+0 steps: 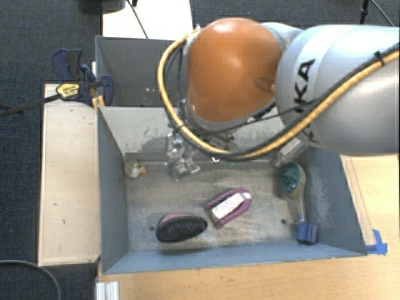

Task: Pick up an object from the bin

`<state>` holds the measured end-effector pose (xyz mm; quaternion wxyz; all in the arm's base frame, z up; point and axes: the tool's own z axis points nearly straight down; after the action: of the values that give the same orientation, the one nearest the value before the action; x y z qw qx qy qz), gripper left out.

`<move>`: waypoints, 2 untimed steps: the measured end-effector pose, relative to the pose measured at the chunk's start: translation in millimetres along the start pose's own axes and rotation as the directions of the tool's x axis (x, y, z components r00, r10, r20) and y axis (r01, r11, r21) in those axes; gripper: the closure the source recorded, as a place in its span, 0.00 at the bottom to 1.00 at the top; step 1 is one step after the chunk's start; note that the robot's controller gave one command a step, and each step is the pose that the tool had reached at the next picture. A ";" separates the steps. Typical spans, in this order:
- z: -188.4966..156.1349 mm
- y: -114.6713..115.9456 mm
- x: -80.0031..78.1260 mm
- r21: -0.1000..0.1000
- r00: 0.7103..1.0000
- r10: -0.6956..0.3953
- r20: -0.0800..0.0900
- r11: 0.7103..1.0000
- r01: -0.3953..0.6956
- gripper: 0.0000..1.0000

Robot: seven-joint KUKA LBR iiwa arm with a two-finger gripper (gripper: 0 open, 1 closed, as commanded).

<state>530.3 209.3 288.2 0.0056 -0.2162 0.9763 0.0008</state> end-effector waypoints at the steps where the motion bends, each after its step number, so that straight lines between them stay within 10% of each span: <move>1: 114.1 38.3 13.0 0.000 0.985 0.174 -0.016 0.985 -0.174 1.00; 2: 110.5 -12.0 33.4 0.003 0.988 0.157 -0.011 0.988 -0.157 1.00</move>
Offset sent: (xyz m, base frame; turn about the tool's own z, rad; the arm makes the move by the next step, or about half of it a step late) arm -0.0251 0.0286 -0.1109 0.1766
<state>506.2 184.8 177.3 0.0002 -0.1387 0.9903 -0.0008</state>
